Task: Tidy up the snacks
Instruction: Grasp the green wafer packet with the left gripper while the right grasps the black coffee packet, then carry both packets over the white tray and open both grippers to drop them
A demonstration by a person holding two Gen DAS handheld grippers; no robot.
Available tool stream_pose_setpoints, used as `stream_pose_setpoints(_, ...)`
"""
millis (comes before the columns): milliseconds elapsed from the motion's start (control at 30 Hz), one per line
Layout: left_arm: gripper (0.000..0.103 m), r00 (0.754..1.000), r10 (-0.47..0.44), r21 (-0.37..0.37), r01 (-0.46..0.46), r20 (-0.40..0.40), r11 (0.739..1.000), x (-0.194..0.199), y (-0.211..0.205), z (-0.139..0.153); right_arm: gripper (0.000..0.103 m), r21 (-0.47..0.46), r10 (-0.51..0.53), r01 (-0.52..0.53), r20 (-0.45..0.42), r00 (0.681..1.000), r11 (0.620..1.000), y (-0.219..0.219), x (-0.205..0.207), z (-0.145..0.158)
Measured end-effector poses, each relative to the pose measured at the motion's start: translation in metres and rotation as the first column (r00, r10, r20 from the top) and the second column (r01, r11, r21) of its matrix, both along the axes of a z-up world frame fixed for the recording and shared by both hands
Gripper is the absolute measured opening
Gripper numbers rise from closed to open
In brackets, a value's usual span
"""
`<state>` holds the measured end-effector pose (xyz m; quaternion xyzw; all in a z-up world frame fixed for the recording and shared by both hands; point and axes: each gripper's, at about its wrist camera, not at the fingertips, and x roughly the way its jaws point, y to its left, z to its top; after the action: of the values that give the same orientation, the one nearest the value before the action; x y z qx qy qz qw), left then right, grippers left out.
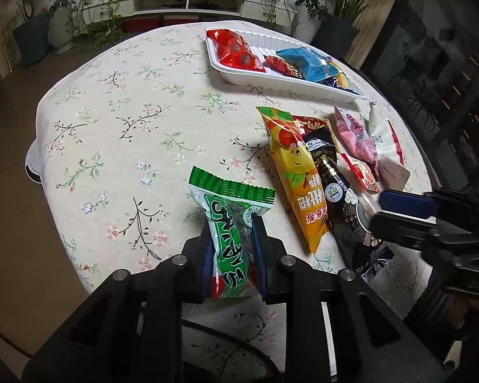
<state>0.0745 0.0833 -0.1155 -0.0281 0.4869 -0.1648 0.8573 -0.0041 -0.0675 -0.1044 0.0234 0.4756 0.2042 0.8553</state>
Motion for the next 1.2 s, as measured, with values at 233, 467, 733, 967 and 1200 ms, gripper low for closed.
stream_pose_setpoints(233,0.020,1.000,-0.007,-0.018,0.007,-0.007,1.000,-0.002,0.000,-0.001,0.041,-0.082,0.009,-0.014,-0.060,0.998,0.997,0.011,0.015,-0.023)
stream_pose_setpoints(467,0.020,1.000,-0.014,-0.025,0.013,-0.018,1.000,-0.001,-0.003,-0.006,0.037,-0.127,0.022,-0.031,-0.076,0.997,0.991,0.014,0.019,-0.031)
stream_pose_setpoints(733,0.020,1.000,-0.015,-0.030,0.014,-0.021,0.999,0.000,-0.004,-0.008,0.037,-0.165,0.037,-0.048,-0.068,0.997,0.985,0.021,0.022,-0.035)
stream_pose_setpoints(967,0.020,1.000,-0.014,-0.035,0.014,-0.022,0.999,0.000,-0.004,-0.008,0.026,-0.127,0.025,-0.034,-0.070,0.997,0.991,0.014,0.022,-0.034)
stream_pose_setpoints(1200,0.020,1.000,-0.012,-0.044,0.012,-0.012,0.999,-0.002,-0.005,0.000,0.022,-0.031,-0.009,0.007,-0.054,0.999,0.999,0.003,0.016,-0.022)
